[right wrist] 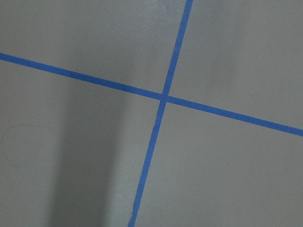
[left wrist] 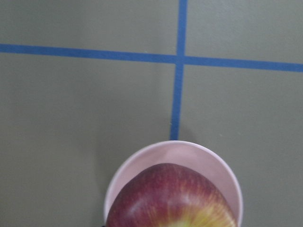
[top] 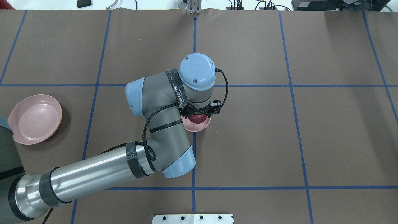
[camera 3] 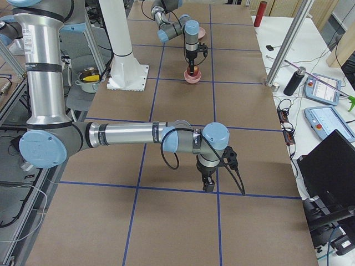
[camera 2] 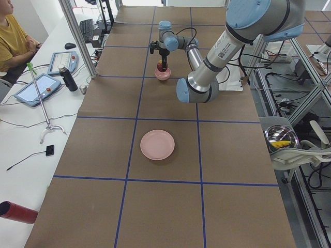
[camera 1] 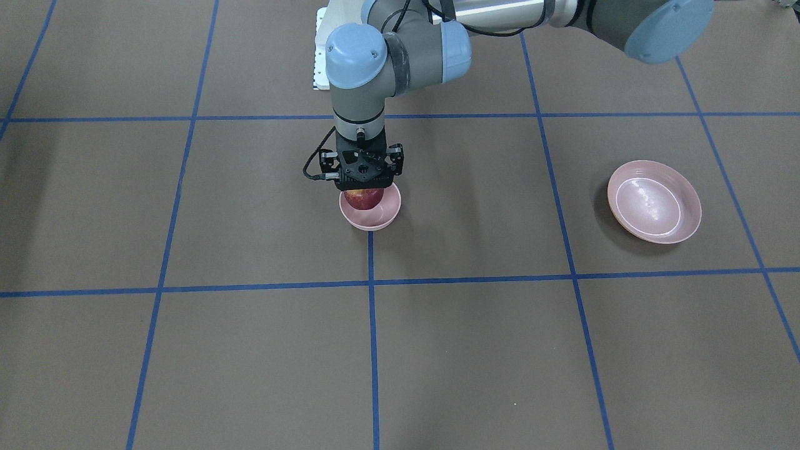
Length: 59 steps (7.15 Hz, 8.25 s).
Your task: Move apple from plate to bowl
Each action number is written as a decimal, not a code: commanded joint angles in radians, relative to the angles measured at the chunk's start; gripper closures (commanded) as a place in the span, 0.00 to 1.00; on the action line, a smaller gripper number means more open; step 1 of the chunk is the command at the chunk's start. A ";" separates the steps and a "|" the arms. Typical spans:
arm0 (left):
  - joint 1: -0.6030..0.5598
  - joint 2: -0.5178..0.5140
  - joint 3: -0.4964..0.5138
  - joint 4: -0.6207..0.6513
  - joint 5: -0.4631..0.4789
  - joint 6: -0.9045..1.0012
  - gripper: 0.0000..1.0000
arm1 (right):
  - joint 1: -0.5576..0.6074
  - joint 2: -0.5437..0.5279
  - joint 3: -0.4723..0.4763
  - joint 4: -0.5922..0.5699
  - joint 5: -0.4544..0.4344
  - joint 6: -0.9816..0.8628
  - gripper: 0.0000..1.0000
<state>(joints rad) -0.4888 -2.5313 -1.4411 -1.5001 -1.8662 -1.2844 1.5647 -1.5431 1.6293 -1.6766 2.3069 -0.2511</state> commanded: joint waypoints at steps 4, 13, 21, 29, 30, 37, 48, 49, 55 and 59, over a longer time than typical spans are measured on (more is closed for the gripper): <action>0.003 0.023 0.053 -0.097 0.001 0.005 0.48 | 0.000 0.000 0.001 0.000 0.000 0.003 0.00; -0.162 0.389 -0.412 0.002 -0.101 0.294 0.02 | 0.000 -0.002 0.001 0.000 0.000 0.004 0.00; -0.970 0.874 -0.279 0.087 -0.390 1.272 0.02 | 0.020 -0.011 0.003 0.000 0.002 0.061 0.00; -1.122 0.974 -0.249 0.026 -0.469 1.410 0.02 | 0.018 -0.012 0.006 -0.002 0.002 0.062 0.00; -1.123 0.973 -0.249 0.006 -0.467 1.412 0.02 | 0.018 -0.012 0.007 0.000 0.002 0.062 0.00; -1.122 0.987 -0.239 -0.081 -0.465 1.407 0.02 | 0.018 -0.012 0.009 0.000 0.002 0.062 0.00; -1.122 0.988 -0.239 -0.081 -0.467 1.410 0.02 | 0.018 -0.012 0.001 0.000 0.002 0.061 0.00; -1.122 0.987 -0.239 -0.081 -0.467 1.410 0.02 | 0.018 -0.012 0.001 0.000 0.002 0.062 0.00; -1.122 0.988 -0.240 -0.081 -0.467 1.409 0.02 | 0.018 -0.012 0.004 0.000 0.002 0.062 0.00; -1.120 0.987 -0.245 -0.081 -0.467 1.410 0.02 | 0.018 -0.012 0.004 0.000 0.002 0.062 0.00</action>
<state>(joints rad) -1.6093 -1.5446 -1.6865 -1.5815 -2.3332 0.1256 1.5831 -1.5555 1.6330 -1.6766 2.3086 -0.1887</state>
